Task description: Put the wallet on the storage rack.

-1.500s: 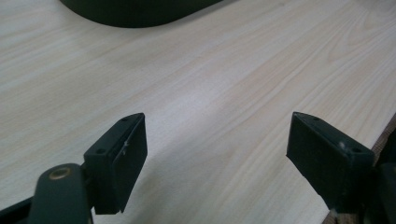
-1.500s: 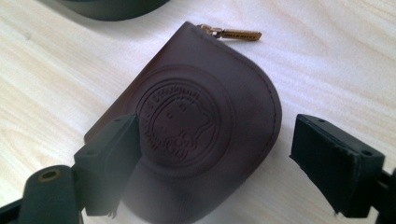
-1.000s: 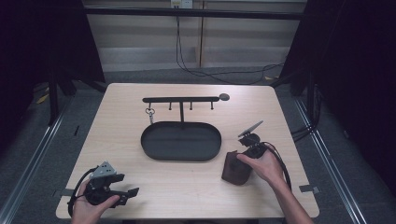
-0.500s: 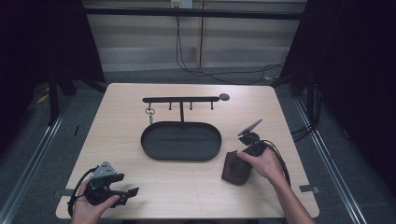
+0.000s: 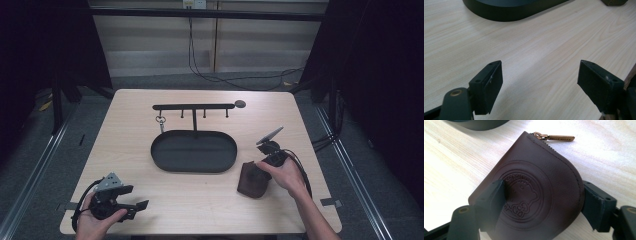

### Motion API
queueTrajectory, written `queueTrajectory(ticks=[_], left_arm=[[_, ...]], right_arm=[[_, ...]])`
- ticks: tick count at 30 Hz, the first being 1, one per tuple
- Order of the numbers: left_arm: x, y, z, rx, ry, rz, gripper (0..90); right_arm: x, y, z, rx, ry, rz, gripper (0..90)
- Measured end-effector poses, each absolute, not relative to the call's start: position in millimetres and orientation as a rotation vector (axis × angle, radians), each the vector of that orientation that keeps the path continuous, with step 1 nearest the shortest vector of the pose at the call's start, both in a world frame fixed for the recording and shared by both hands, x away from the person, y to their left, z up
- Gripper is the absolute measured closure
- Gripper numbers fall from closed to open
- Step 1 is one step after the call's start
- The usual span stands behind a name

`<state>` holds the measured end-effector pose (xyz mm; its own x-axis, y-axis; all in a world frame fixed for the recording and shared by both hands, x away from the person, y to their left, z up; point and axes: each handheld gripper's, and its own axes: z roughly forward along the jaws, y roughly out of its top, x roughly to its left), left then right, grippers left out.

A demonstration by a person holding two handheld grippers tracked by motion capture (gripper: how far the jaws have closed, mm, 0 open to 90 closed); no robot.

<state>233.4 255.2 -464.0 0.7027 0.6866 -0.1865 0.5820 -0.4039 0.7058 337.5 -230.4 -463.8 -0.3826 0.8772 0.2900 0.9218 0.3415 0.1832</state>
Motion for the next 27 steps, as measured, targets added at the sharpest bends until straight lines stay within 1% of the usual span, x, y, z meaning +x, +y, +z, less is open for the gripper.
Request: queueTrajectory(ticks=[3,5,6,8,12,13,14,15,26,27], left_arm=[[234,255,-464,2.120,0.957,0.163,20.3],[233,254,-464,2.122,0.948,0.160,20.3],[233,254,-464,2.122,0.948,0.160,20.3],[233,252,-463,2.123,0.938,0.156,20.3],[233,252,-464,2.119,0.943,0.154,20.3],[233,252,-464,2.119,0.940,0.155,20.3],[233,252,-464,2.119,0.940,0.155,20.3],[233,251,-464,2.121,0.944,0.157,20.3],[234,248,-464,2.137,0.929,0.154,20.6],[233,248,-464,2.134,0.931,0.154,20.6]], right_arm=[[337,-234,-460,-1.671,-2.460,-0.504,39.4],[336,-236,-457,-1.685,-2.463,-0.544,48.2],[336,-236,-457,-1.685,-2.463,-0.544,48.2],[335,-237,-452,-1.693,-2.463,-0.565,53.3],[335,-238,-451,-1.700,-2.455,-0.582,56.6],[335,-240,-449,-1.705,-2.442,-0.597,60.9],[335,-240,-449,-1.705,-2.442,-0.597,60.9],[334,-241,-447,-1.706,-2.430,-0.618,64.2],[337,-231,-432,-1.688,-2.479,-0.595,70.0],[338,-232,-428,-1.676,-2.457,-0.635,74.4]])
